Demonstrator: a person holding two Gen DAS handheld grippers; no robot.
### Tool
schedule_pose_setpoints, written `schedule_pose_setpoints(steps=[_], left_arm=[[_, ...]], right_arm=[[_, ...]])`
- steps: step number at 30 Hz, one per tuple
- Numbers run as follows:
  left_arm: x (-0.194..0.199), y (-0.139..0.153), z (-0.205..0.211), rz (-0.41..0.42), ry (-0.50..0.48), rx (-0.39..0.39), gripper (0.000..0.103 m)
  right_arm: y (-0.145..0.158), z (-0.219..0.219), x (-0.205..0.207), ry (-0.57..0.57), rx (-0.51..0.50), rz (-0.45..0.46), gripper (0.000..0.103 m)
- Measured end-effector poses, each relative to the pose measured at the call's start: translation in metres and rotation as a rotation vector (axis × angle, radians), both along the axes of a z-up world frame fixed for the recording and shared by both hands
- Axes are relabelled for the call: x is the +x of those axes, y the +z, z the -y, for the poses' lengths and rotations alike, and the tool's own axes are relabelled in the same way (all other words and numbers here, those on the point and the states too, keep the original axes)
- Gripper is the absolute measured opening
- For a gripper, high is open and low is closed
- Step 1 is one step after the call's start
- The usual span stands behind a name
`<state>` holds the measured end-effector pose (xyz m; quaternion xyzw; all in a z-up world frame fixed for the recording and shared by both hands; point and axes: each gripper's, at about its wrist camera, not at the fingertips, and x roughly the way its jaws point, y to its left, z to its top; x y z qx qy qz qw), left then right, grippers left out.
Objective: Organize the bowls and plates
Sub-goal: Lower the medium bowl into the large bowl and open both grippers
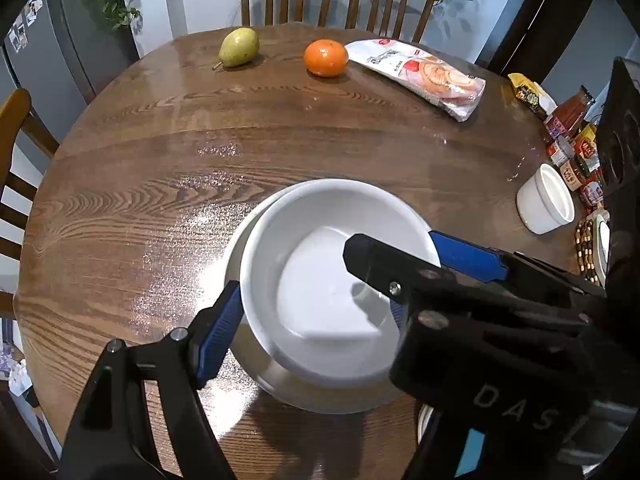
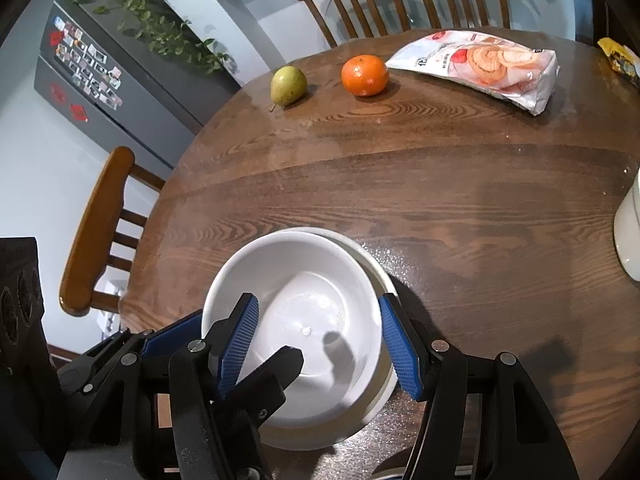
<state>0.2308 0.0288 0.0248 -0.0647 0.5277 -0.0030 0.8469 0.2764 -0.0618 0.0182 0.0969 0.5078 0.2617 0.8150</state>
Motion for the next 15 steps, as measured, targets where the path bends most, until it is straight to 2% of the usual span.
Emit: schedule_pose_setpoints(steps=[15], left_arm=[[0.0037, -0.0028, -0.0014, -0.018, -0.003, 0.001, 0.079]], right_arm=[[0.0005, -0.001, -0.001, 0.014, -0.007, -0.012, 0.064]])
